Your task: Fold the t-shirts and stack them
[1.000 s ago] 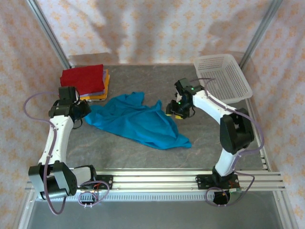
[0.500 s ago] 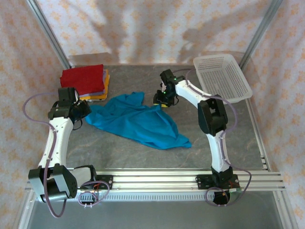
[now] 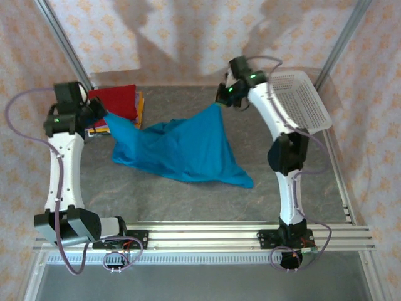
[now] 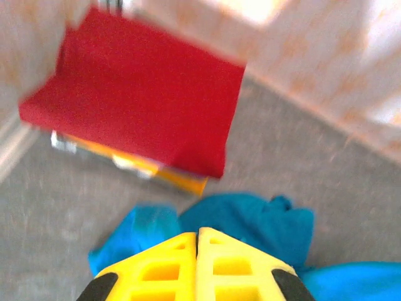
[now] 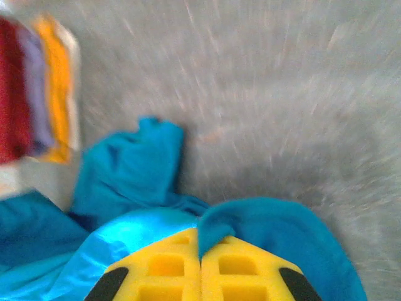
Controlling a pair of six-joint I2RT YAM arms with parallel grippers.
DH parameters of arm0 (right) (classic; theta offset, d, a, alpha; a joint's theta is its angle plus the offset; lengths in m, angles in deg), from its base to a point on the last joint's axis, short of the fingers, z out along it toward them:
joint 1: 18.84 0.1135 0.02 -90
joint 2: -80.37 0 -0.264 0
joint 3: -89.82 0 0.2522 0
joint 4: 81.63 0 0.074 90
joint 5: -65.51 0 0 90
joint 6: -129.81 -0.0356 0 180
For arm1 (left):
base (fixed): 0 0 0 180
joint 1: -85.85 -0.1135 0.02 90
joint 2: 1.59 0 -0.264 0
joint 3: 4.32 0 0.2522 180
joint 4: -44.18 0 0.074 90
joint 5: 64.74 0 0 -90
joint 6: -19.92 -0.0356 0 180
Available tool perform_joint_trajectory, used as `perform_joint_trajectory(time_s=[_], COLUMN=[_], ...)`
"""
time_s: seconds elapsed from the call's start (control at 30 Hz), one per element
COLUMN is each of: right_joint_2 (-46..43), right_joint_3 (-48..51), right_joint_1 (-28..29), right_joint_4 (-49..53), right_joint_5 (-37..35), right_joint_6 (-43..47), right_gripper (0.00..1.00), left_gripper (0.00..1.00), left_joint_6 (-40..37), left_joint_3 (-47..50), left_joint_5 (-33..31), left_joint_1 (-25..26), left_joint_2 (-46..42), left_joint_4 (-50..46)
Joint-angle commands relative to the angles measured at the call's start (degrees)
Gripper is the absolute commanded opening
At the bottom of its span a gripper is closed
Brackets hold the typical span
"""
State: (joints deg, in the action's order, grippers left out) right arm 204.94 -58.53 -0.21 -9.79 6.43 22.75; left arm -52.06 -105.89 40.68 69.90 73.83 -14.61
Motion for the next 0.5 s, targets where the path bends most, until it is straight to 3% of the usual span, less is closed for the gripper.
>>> perform_joint_trajectory(time_s=[0.0, 0.1, 0.2, 0.33, 0.37, 0.43, 0.47], right_joint_2=[-11.76, -20.39, -33.19, -48.94, -51.44, -55.14, -56.39], right_joint_3=[-7.20, -0.57, 21.04, 53.15, 59.57, 69.04, 72.79], right_joint_1=[-5.19, -7.02, -7.04, -5.41, -4.58, -3.25, -2.37], right_joint_4=[7.72, 10.07, 4.31, -6.06, -7.17, -8.70, -9.52], right_joint_5=[-2.50, -6.35, -5.49, -2.80, -2.35, -0.89, -0.35], right_joint_6=[2.05, 4.16, 2.43, -5.38, -6.91, -10.00, -11.28], right_gripper=[0.00, 0.00, 0.00, 0.00, 0.07, 0.31, 0.35], left_gripper=[0.00, 0.00, 0.00, 0.00, 0.00, 0.00, 0.00], left_joint_6=[-1.00, 0.00, 1.71, 4.34, 4.67, 4.42, 3.96], left_joint_3=[-10.95, -13.50, -7.96, 10.86, 15.79, 23.71, 27.23], left_joint_5=[0.64, 0.79, 5.80, 12.35, 13.32, 14.42, 14.38], left_joint_1=[-3.82, -8.86, -14.78, -15.17, -14.99, -14.43, -13.93], left_joint_2=[-0.06, -1.87, -5.63, -12.85, -14.21, -16.42, -17.51], left_joint_4=[-3.47, -4.94, -4.55, 0.91, 1.48, 1.96, 1.93])
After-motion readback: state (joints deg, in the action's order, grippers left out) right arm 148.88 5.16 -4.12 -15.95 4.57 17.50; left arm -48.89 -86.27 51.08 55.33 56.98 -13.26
